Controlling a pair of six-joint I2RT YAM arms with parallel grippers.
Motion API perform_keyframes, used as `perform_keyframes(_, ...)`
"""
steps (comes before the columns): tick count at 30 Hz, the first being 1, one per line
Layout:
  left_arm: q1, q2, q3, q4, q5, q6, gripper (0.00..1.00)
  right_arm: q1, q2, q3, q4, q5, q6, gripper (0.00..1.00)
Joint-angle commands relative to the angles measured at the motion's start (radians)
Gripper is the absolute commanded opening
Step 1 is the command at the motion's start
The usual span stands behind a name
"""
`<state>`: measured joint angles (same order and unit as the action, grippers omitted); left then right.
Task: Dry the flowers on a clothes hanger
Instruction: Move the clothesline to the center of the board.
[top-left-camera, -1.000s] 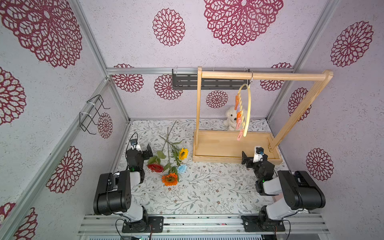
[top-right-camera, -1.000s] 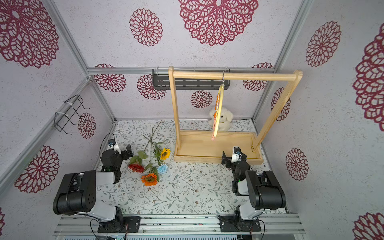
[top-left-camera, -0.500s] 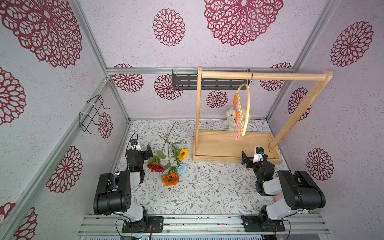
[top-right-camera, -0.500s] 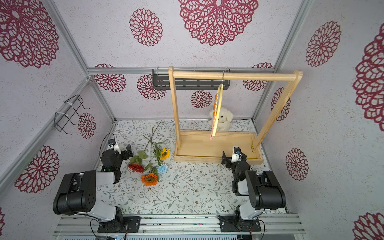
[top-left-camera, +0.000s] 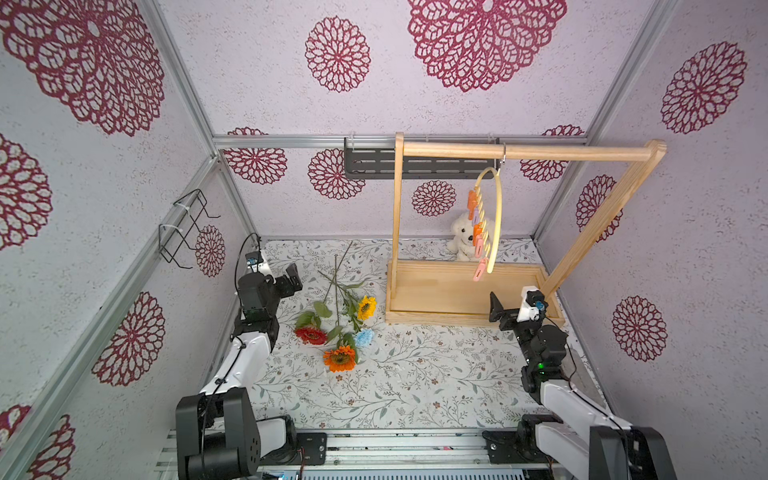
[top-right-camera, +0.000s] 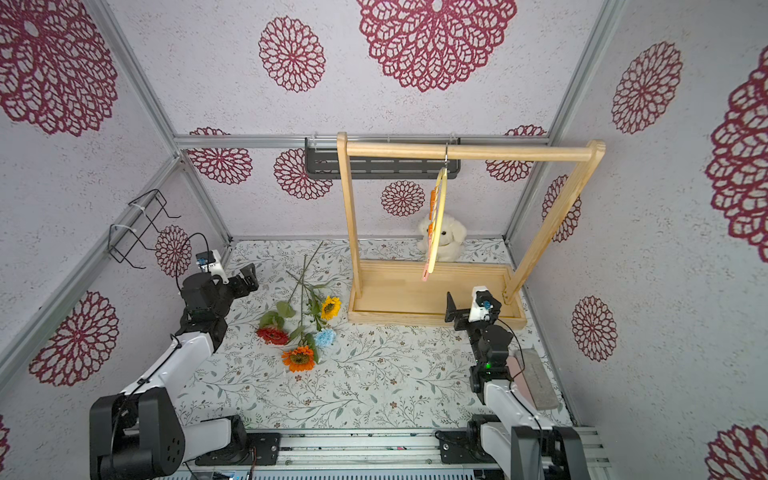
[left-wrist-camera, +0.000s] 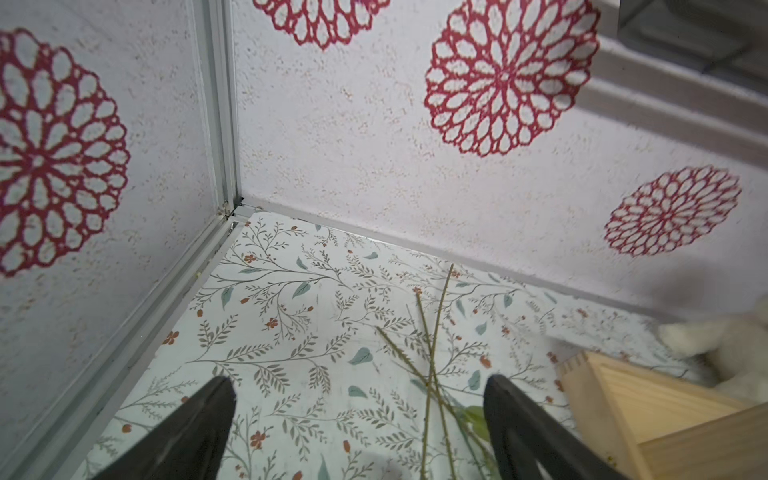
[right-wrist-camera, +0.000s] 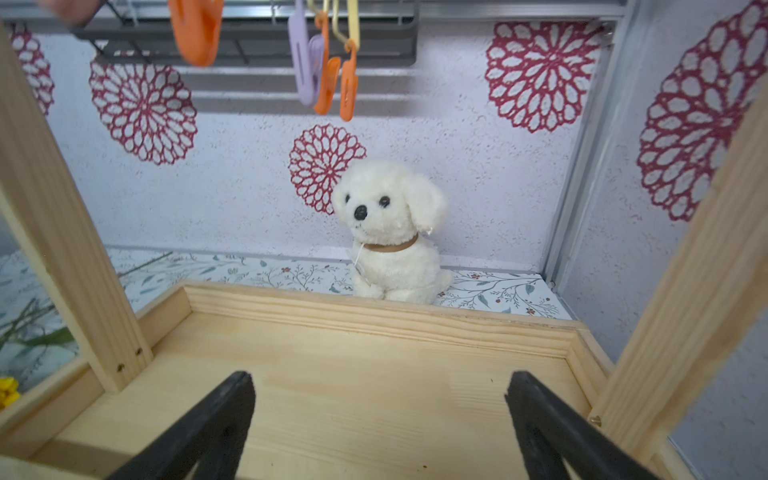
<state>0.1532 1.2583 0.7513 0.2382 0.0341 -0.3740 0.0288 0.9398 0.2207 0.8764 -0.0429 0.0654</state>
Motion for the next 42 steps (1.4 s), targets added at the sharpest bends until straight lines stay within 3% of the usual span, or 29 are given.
perform_keyframes(1, 0.016, 0.023, 0.119, -0.4, -0.179, -0.408, 0.98, -0.015, -0.151, 0.077, -0.373, 0.283, 0.267, 0.99)
perform_keyframes(2, 0.047, 0.04, 0.163, -0.454, -0.135, -0.435, 0.97, -0.026, -0.189, 0.083, -0.412, 0.263, 0.252, 0.99)
perform_keyframes(4, 0.083, 0.102, 0.227, -0.44, 0.107, -0.367, 0.97, -0.029, -0.247, 0.079, -0.44, 0.148, 0.203, 0.99)
perform_keyframes(6, 0.04, 0.159, 0.311, -0.513, 0.138, -0.3, 0.97, -0.025, -0.263, 0.096, -0.492, 0.076, 0.214, 0.99)
perform_keyframes(10, -0.13, 0.363, 0.599, -0.82, 0.072, -0.103, 0.97, 0.008, -0.237, 0.162, -0.598, -0.012, 0.227, 0.99)
perform_keyframes(16, -0.198, 0.658, 0.835, -0.951, 0.074, -0.149, 0.97, 0.097, -0.141, 0.257, -0.721, 0.015, 0.248, 0.95)
perform_keyframes(25, -0.278, 1.045, 1.209, -1.137, -0.142, -0.166, 0.97, 0.214, -0.015, 0.369, -0.817, 0.088, 0.23, 0.94)
perform_keyframes(29, -0.295, 1.131, 1.279, -1.187, -0.159, -0.195, 0.98, 0.224, 0.028, 0.401, -0.794, 0.039, 0.235, 0.93)
perform_keyframes(35, -0.319, 1.155, 1.245, -1.161, -0.126, -0.229, 0.95, 0.288, 0.101, 0.4, -0.654, -0.061, 0.187, 0.92)
perform_keyframes(40, -0.322, 1.156, 1.22, -1.177, -0.182, -0.252, 0.88, 0.385, 0.225, 0.453, -0.554, -0.087, 0.122, 0.92)
perform_keyframes(42, -0.322, 1.146, 1.193, -1.155, -0.197, -0.274, 0.8, 0.434, 0.291, 0.473, -0.497, -0.069, 0.11, 0.93)
